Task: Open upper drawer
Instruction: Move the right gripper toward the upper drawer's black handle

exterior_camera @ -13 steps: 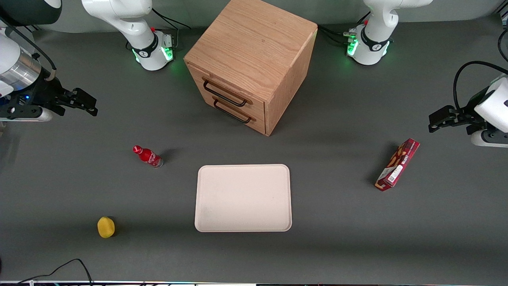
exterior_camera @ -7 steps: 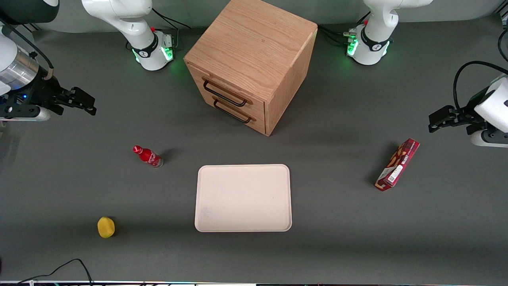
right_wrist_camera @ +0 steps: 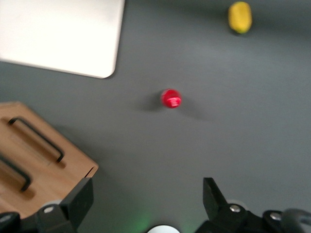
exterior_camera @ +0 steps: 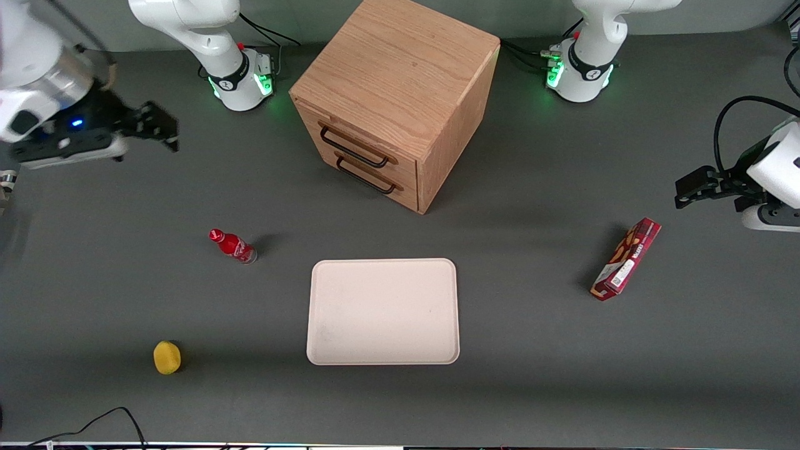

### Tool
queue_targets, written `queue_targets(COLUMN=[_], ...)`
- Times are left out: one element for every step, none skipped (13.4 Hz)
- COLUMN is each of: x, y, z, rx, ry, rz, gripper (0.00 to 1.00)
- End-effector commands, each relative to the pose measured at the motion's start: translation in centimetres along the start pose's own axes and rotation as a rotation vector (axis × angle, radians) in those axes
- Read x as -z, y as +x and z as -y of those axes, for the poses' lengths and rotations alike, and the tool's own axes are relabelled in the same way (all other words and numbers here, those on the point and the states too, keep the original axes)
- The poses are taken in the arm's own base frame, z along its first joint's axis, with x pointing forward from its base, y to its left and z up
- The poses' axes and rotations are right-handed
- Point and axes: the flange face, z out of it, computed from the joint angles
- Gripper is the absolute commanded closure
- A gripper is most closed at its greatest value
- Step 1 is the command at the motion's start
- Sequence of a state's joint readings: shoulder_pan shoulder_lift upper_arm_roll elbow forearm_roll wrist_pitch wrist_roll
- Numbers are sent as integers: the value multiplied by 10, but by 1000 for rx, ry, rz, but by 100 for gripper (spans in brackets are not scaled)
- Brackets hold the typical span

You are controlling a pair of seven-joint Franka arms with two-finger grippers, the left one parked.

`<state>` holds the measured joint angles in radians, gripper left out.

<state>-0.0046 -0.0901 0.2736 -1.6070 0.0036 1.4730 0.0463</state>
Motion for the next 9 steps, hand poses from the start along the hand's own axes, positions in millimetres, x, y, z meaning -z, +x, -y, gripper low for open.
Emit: queue_targets(x=[10, 11, 6, 2, -6, -19, -34, -46, -57], y=[0, 1, 6, 10, 15, 22, 31, 35, 38], z=[49, 62, 68, 71, 73, 77, 78, 80, 87], rx=[118, 141, 151, 199, 314, 447, 536, 583, 601], ry=[75, 159, 229, 268, 284, 300, 325, 359, 385], rz=[1, 6, 21, 28, 27, 34, 49, 63, 84], gripper=[0, 0, 0, 0, 0, 0, 0, 0, 0])
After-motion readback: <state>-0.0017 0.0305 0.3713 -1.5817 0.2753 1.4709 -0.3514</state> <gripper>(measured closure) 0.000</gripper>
